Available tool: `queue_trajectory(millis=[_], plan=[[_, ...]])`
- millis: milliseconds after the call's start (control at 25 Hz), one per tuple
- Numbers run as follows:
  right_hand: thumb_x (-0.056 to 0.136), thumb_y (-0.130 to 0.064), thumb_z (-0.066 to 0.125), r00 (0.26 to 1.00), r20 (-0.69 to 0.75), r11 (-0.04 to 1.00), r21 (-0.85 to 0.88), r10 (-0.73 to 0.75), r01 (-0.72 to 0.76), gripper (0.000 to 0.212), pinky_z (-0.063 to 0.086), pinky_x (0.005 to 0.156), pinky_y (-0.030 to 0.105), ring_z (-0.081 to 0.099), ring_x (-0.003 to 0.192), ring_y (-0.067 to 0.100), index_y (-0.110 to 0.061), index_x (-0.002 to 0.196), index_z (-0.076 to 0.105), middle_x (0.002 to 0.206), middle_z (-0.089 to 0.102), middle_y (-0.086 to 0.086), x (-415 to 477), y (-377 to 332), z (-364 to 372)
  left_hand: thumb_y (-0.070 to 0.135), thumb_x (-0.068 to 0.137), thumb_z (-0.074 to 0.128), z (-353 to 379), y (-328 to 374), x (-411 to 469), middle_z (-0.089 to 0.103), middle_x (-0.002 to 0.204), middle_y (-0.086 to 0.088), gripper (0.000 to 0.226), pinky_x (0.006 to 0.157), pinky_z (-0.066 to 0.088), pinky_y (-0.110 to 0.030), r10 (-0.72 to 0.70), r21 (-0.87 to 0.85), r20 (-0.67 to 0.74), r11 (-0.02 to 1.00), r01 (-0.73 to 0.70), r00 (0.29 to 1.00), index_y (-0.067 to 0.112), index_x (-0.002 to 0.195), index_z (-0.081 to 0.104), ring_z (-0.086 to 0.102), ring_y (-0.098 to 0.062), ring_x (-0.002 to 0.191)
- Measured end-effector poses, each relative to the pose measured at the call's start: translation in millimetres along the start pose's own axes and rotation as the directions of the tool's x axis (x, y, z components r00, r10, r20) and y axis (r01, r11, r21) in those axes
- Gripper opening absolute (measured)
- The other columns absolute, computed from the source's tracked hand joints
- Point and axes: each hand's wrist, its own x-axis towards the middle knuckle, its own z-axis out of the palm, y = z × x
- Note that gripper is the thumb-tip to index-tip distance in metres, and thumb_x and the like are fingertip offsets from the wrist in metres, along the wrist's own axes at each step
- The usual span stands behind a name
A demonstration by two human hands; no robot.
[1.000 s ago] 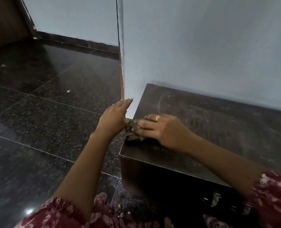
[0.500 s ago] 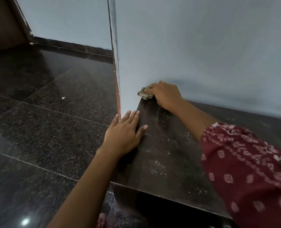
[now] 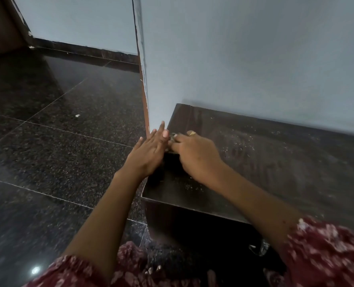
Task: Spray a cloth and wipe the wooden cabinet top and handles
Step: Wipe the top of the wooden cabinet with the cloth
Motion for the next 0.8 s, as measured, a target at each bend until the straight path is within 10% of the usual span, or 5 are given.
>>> queue_trajectory(millis=[200,440,800], plan=[[0.093,-0.02,0.025,0.995,0.025,0.995,0.027,-0.097,0.096,0.043,0.041,0.083,0.035,0.043,0.119,0.024,-0.026,0.128,0.05,0.137,0.048,-0.004,-55.0,-32.3,0.0,0.045,0.096,-0.002,2.9,1.6,-7.3,0.013,0.159,0.005,0.061,0.117,-0.004,-0.033,0.005,0.005,0.09,1.0,-0.005,0.996,0.022,0.147,0.021,0.004,-0.008,0.146],[0.077,-0.019,0.025,0.985,-0.002,0.98,-0.101,-0.175,0.174,0.054,0.05,0.06,0.023,0.069,0.091,0.018,-0.033,0.105,0.069,0.112,0.071,-0.01,-104.8,-28.9,-15.7,0.041,0.097,0.0,13.5,3.2,-20.9,-0.001,0.159,0.003,0.055,0.118,-0.006,-0.034,0.01,0.112,0.116,0.993,-0.023,0.993,0.02,0.149,0.004,-0.006,-0.008,0.146],[0.093,-0.009,0.035,0.995,0.042,0.984,-0.154,-0.087,0.092,0.047,0.04,0.086,0.037,0.04,0.126,0.029,-0.025,0.136,0.042,0.145,0.042,-0.005,-45.5,20.8,-2.7,0.044,0.096,-0.001,16.8,4.8,-14.6,-0.002,0.159,0.006,0.057,0.118,-0.008,-0.031,0.004,0.111,0.069,0.994,-0.011,0.998,0.023,0.148,0.002,-0.008,-0.004,0.144]])
